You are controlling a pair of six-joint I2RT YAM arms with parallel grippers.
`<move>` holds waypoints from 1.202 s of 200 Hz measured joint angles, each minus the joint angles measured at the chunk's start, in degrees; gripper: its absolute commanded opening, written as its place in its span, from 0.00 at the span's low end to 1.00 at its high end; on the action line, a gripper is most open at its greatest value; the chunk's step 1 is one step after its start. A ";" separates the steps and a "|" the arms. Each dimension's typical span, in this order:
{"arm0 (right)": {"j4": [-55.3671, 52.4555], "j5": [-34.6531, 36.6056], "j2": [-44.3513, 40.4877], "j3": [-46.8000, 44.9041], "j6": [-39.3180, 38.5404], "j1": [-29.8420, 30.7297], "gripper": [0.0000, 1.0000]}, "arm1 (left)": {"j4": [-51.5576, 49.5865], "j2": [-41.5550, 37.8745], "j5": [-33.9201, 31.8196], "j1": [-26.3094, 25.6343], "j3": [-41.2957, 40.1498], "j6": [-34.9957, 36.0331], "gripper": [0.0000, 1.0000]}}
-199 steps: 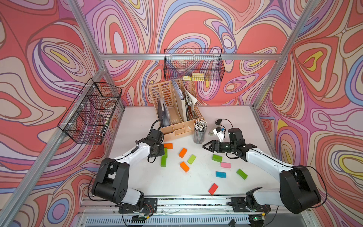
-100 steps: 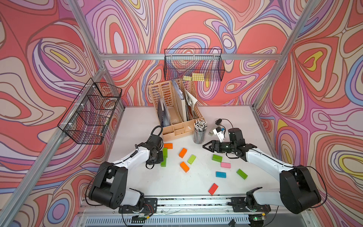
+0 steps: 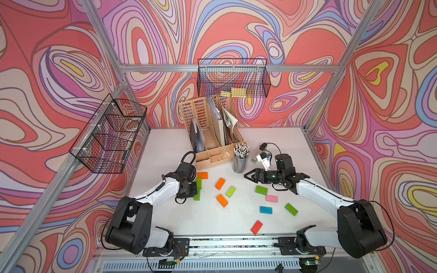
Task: Assemble the letter c with building blocks
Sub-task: Adjust the building block at the center of the board.
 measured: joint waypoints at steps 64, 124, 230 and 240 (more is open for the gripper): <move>0.02 -0.02 -0.02 -0.15 0.20 0.00 0.86 | 0.85 0.00 1.20 0.00 0.00 0.00 0.19; 0.02 -0.02 -0.02 -0.15 0.20 0.00 0.87 | 0.90 -0.46 0.81 0.00 0.00 0.00 0.20; 0.02 -0.02 -0.09 -0.15 0.22 0.00 0.86 | 1.46 -0.55 -1.38 0.00 0.00 -0.04 0.23; 0.02 -0.02 -0.09 -0.15 0.22 0.00 0.86 | 0.79 -1.14 -2.60 0.00 0.00 -0.17 0.25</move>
